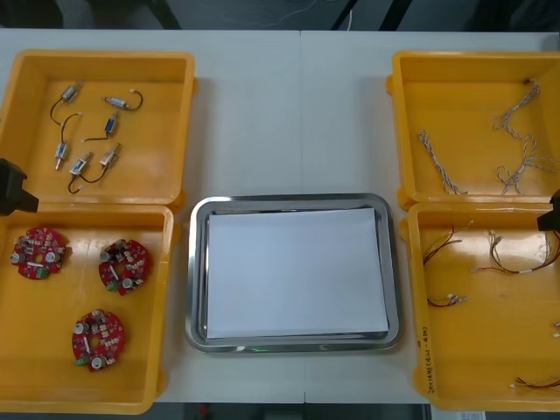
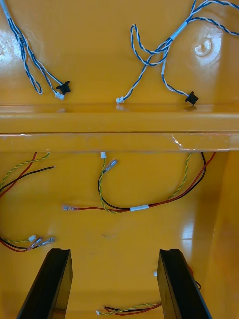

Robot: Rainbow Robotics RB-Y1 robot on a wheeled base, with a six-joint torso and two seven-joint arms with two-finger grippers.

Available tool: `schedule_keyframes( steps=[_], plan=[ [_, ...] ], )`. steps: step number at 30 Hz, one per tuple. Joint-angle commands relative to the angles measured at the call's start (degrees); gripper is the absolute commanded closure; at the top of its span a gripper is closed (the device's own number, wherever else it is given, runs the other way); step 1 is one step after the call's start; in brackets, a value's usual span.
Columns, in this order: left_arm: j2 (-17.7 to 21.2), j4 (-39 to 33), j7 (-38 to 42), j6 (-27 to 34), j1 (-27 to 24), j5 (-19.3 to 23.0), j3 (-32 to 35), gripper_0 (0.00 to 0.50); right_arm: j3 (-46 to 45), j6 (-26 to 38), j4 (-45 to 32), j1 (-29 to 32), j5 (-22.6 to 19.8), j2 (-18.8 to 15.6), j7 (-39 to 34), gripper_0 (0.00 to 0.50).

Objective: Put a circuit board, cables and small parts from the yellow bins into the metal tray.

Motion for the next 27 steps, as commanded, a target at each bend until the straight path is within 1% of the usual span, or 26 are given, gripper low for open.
schedule_keyframes(
  steps=[1,27],
  plan=[
    [2.8,-0.1,-1.9,0.3,-1.6,0.5,1.3,0.000,-1.0,0.1,-1.4,-0.9,-0.3,-0.3,-1.6,0.000],
    [2.8,-0.1,-1.9,0.3,-1.6,0.5,1.3,0.000,-1.0,0.1,-1.4,-0.9,-0.3,-0.3,-1.6,0.000]
  ],
)
